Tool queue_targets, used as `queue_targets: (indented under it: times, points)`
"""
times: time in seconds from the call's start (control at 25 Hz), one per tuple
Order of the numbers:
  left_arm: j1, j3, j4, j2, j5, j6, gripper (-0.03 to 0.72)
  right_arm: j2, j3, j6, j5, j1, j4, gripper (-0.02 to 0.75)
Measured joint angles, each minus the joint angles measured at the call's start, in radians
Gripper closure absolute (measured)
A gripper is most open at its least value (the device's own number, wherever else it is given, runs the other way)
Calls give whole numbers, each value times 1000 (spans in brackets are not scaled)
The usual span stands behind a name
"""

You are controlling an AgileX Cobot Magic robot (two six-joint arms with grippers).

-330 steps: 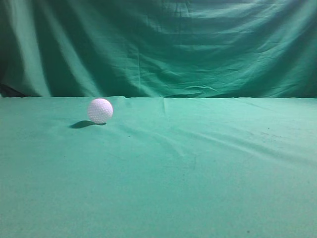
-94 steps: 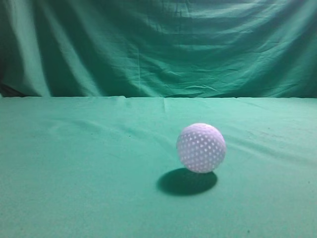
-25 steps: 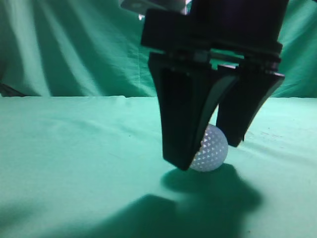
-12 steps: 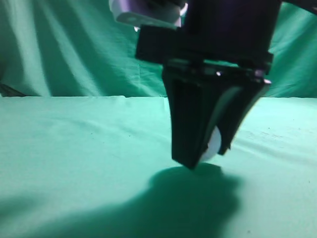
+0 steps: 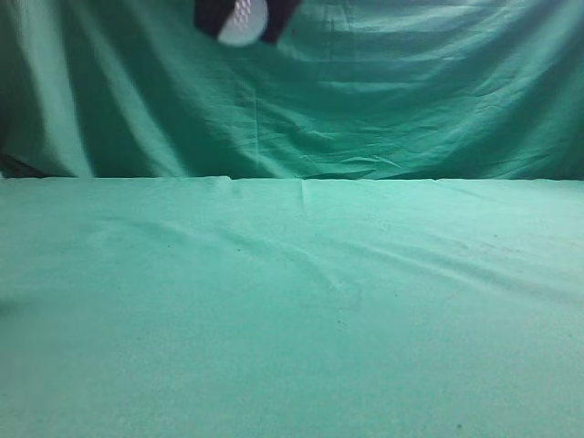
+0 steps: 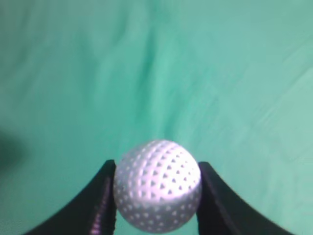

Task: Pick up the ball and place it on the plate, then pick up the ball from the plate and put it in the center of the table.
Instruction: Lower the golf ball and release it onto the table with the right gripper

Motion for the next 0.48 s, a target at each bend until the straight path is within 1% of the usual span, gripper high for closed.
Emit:
queue_targets:
  times: [0.2,0.48]
  points:
    - [0,0,0,0,0,0,637,137,-198,5,71,-70,-4,412]
    - [0,0,0,0,0,0,637,385,-388,-10,91,-79,2,412]
